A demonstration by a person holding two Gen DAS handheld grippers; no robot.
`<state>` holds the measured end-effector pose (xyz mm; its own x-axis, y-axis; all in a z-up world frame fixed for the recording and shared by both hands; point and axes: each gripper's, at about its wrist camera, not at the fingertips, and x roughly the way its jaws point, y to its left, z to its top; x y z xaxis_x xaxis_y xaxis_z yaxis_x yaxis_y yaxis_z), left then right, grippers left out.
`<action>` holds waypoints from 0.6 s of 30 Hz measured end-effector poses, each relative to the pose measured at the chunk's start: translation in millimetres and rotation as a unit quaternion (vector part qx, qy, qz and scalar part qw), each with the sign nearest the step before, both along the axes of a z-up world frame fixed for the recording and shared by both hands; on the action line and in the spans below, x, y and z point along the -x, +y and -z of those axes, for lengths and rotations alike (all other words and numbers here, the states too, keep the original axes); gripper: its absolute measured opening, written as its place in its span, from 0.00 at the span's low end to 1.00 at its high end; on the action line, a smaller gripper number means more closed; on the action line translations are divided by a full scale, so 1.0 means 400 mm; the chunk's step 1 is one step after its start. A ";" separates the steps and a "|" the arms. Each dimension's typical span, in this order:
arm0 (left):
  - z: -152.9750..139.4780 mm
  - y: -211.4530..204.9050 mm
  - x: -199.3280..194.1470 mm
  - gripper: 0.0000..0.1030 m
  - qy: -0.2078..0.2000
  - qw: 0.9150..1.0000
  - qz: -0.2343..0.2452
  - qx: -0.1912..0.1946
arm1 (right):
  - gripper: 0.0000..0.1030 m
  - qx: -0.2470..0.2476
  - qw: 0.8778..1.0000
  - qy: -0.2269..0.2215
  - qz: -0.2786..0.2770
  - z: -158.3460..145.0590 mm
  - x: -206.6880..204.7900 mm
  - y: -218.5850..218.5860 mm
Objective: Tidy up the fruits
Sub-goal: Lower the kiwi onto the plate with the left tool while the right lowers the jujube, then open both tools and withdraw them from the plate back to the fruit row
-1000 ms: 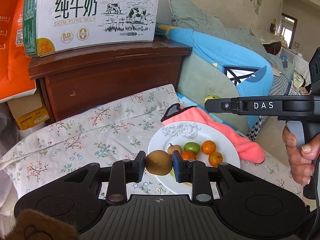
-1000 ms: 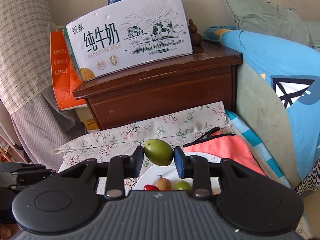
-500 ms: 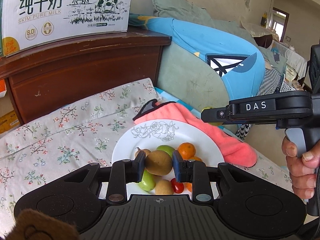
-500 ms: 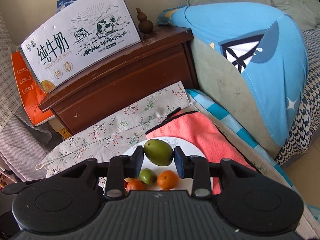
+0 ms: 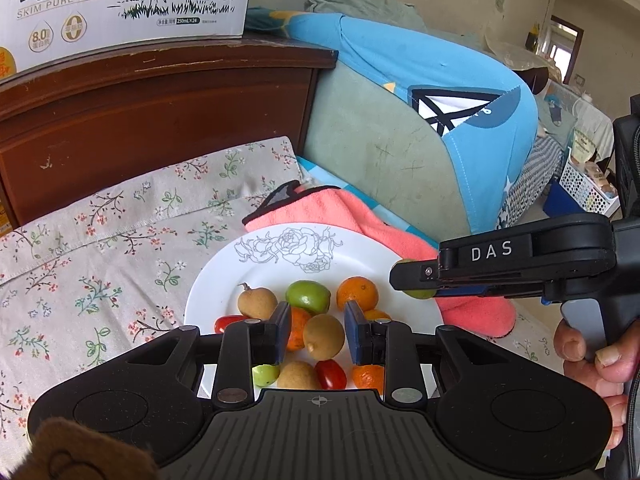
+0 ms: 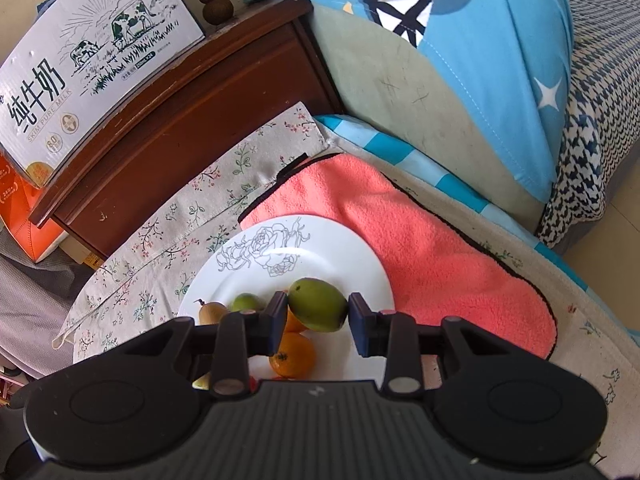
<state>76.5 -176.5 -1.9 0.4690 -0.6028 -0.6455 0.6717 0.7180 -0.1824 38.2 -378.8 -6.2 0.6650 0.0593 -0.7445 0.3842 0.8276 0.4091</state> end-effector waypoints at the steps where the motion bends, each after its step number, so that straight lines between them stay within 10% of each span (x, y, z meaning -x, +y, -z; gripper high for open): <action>1: -0.002 -0.001 0.002 0.26 -0.002 1.000 0.000 0.001 | 0.34 -0.001 1.000 0.001 0.002 0.002 0.000 0.000; 5: -0.014 0.000 0.004 0.32 -0.009 1.000 -0.006 0.000 | 0.39 0.005 1.000 -0.002 0.010 -0.003 0.000 -0.002; 9: -0.041 0.022 0.000 0.61 -0.020 0.999 -0.038 0.005 | 0.48 0.000 1.000 -0.014 0.011 -0.015 0.001 -0.003; 18: -0.099 0.091 -0.016 0.74 -0.019 0.997 -0.081 -0.006 | 0.64 0.026 0.999 -0.031 -0.012 -0.044 -0.002 0.032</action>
<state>82.8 -140.0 37.9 0.5837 -0.5103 -0.6316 0.5534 0.8192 -0.1505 38.9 -365.9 11.2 0.7090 0.0387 -0.7042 0.3391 0.8568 0.3884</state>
